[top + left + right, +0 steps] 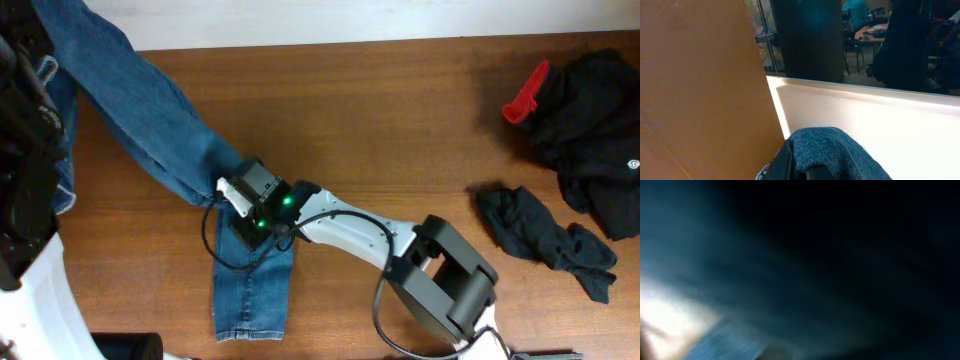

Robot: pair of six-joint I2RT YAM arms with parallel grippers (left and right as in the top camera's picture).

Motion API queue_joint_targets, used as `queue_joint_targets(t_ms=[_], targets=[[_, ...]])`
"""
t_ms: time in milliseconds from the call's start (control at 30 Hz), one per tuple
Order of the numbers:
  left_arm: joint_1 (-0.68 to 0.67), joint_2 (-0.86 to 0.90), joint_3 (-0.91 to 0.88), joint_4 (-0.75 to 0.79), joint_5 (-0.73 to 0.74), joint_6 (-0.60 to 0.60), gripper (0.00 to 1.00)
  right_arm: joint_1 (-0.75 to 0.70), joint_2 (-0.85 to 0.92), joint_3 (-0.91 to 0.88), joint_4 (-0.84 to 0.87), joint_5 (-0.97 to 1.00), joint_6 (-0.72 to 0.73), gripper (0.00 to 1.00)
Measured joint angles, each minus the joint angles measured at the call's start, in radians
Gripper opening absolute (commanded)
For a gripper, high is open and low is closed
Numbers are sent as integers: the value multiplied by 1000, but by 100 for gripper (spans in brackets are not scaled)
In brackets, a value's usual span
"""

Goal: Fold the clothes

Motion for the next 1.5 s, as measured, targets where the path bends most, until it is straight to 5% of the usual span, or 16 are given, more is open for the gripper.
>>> queue_joint_targets(t_ms=[367,533,733,933,1000,1100,1267,1400,1500], targets=[[0,0,0,-2,1,0,0,-95,80,-2,23,120,77,11],[0,0,0,-34,12,0,0,-259,80,23,-34,270,86,5],[0,0,0,-67,22,0,2,-598,129,218,-294,436,111,5],[0,0,0,-205,23,-32,41,-769,144,632,-625,436,115,16],[0,3,3,-262,22,-40,80,-764,140,722,-708,426,113,21],[0,21,16,-332,19,-53,99,-744,138,797,-800,417,106,27],[27,105,17,-349,19,-89,99,-705,139,817,-919,405,104,34],[68,185,17,-367,101,-100,99,-665,139,817,-952,399,61,52],[79,215,17,-397,220,-69,72,-628,139,817,-967,395,29,54]])
